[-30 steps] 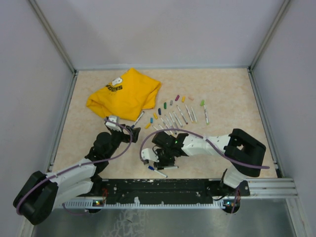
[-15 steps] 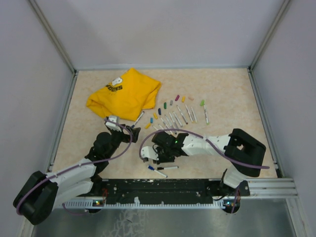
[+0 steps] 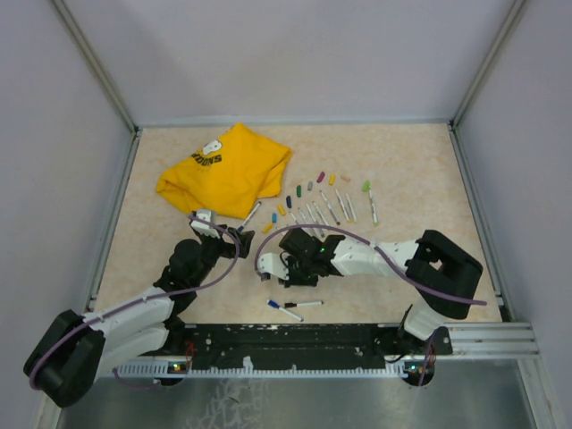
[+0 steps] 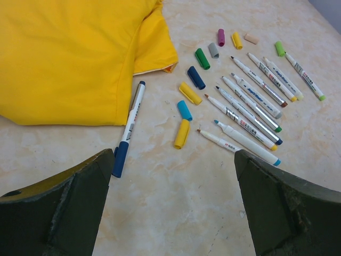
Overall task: Open the pen caps
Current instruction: Pick up the pen from the center of the board.
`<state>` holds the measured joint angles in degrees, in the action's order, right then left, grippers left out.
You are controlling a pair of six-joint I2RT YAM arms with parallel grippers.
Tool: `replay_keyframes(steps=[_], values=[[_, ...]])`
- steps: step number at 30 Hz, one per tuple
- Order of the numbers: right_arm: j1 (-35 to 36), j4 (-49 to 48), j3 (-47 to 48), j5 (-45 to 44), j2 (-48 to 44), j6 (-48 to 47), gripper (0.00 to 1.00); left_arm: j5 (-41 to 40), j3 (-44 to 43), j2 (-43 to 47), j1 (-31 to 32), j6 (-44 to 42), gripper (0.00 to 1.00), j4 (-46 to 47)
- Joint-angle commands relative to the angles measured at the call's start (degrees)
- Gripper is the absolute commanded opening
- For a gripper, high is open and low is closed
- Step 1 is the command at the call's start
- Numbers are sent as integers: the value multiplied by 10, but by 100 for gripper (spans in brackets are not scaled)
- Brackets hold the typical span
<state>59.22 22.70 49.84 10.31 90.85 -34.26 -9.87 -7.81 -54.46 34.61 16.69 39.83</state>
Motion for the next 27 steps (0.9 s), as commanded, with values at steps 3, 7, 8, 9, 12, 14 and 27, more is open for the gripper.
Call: replay_keyframes(steps=[3,7,8,9,12,14,27], values=[[-12,-10,8,-7,12,5,6,7,-7,13,-2,5,100,1],[-12,-9,10,-5,14,5,5,7,-4,19,-2,6,100,0],[-12,-10,9,-5,16,4,6,7,-4,20,-2,7,100,0],[-12,-9,10,-6,19,4,7,8,-4,20,-2,8,100,0],[-11,-2,13,-4,26,0,16,9,-2,25,-2,10,100,-3],[-7,-1,12,-5,25,-2,21,11,-2,28,-2,13,100,-7],[9,10,23,-34,62,3,5,19,5,73,-2,42,100,-45]])
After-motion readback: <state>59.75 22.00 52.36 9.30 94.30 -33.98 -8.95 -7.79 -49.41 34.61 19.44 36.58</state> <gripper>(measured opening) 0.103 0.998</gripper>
